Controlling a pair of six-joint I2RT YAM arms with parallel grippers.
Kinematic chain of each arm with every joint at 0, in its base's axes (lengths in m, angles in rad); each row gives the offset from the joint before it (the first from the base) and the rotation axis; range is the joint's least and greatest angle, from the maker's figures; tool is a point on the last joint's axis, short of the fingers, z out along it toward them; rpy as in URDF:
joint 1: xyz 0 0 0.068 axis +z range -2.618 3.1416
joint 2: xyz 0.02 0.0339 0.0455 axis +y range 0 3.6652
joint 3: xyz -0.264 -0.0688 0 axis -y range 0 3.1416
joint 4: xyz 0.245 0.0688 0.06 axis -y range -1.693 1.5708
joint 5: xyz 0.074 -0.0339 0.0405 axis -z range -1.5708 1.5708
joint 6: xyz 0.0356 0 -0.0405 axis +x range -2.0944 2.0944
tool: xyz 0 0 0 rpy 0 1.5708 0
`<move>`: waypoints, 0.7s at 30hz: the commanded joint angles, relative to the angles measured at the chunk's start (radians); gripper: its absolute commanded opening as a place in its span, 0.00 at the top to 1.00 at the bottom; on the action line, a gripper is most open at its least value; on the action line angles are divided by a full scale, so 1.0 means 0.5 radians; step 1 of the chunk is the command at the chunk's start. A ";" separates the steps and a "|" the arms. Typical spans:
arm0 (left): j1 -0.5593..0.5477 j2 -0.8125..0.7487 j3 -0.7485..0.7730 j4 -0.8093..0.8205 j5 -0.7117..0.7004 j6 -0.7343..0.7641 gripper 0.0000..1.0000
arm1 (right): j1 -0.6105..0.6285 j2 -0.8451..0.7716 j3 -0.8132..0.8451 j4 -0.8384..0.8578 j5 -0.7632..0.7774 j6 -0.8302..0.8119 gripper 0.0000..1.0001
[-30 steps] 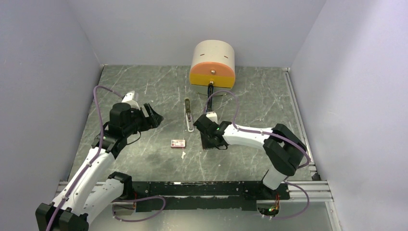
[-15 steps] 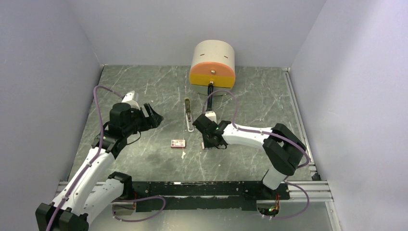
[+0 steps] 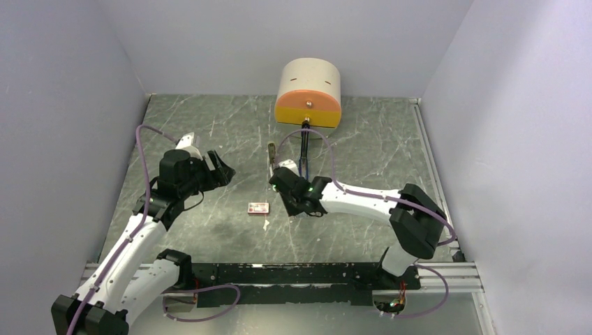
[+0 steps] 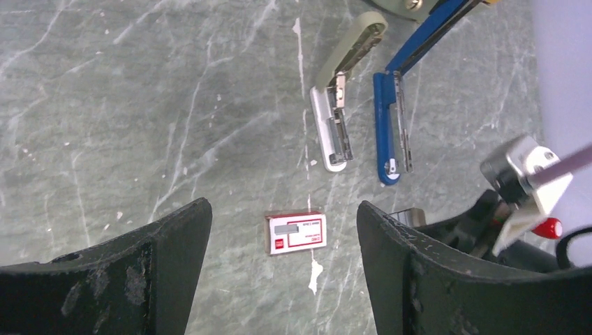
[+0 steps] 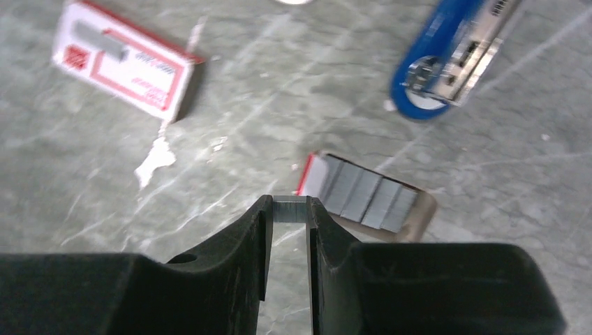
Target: Load the staples into the stapler
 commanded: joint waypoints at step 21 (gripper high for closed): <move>-0.007 -0.139 0.082 -0.266 -0.444 -0.097 0.19 | 0.506 0.338 0.176 0.067 -0.270 -0.525 0.53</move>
